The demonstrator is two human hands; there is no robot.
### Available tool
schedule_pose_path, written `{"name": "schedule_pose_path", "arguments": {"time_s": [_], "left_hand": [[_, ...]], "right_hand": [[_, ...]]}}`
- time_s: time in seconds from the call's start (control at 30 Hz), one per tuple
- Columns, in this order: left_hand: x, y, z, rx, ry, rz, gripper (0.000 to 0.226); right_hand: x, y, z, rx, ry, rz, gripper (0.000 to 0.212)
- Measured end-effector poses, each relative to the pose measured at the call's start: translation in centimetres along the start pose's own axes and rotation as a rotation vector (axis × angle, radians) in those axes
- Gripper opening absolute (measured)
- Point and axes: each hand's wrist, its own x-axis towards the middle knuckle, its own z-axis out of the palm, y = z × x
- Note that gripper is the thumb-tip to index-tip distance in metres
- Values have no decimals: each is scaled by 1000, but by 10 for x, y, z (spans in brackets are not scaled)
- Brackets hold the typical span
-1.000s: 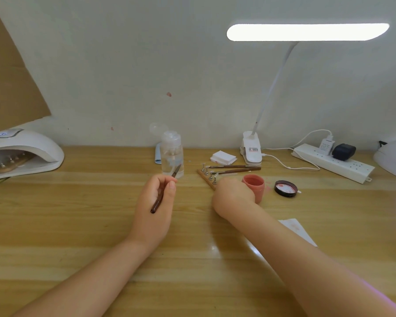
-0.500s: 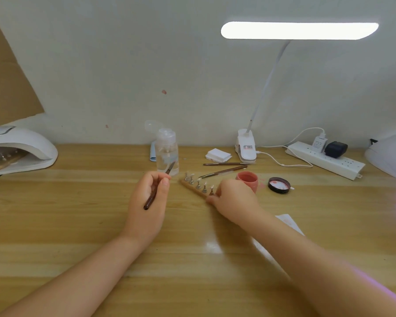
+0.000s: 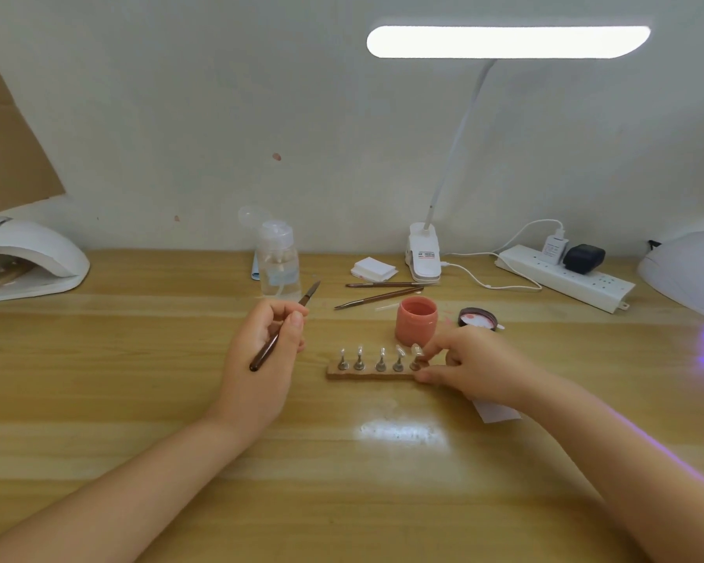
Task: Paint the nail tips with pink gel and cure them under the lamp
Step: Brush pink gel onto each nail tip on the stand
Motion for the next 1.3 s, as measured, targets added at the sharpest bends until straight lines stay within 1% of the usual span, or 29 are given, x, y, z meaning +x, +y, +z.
{"name": "schedule_pose_path", "arguments": {"time_s": [0.1, 0.2, 0.27, 0.37, 0.47, 0.53, 0.57, 0.67, 0.73, 0.8, 0.87, 0.97, 1.13, 1.2, 1.3], "left_hand": [[2, 12, 13, -15, -40, -18, 14], [13, 31, 32, -76, -50, -49, 22], [27, 45, 44, -66, -66, -64, 20], [52, 64, 61, 46, -111, -64, 20], [76, 76, 73, 236, -156, -76, 18], [90, 81, 78, 391, -236, -90, 16], [96, 82, 80, 431, -283, -112, 16], [109, 83, 88, 455, -392, -212, 14], [114, 83, 95, 434, -442, -273, 12], [117, 81, 101, 446, -469, -295, 9], [120, 80, 105, 480, -486, -297, 7], [122, 75, 108, 501, -509, -321, 7], [114, 63, 107, 497, -531, -374, 13], [114, 62, 103, 448, -481, -392, 12], [117, 64, 92, 298, -337, -457, 8]], "right_hand": [[2, 6, -5, -14, -9, -22, 25], [2, 16, -8, 88, -37, -62, 21], [1, 21, -6, 204, -20, -78, 17], [1, 26, 2, 288, 62, -98, 13], [2, 25, 11, 234, 120, -108, 18], [2, 25, 14, 199, 159, -118, 21], [2, 25, 16, 191, 170, -129, 19], [2, 24, 18, 187, 191, -158, 11], [1, 24, 19, 177, 215, -172, 18], [0, 23, 20, 166, 246, -182, 20], [-2, 22, 21, 119, 277, -217, 19], [-4, 19, 22, 22, 319, -269, 25], [-7, 16, 23, -40, 364, -272, 24], [-8, 15, 23, -39, 371, -268, 23], [-8, 14, 22, -47, 370, -258, 27]]}}
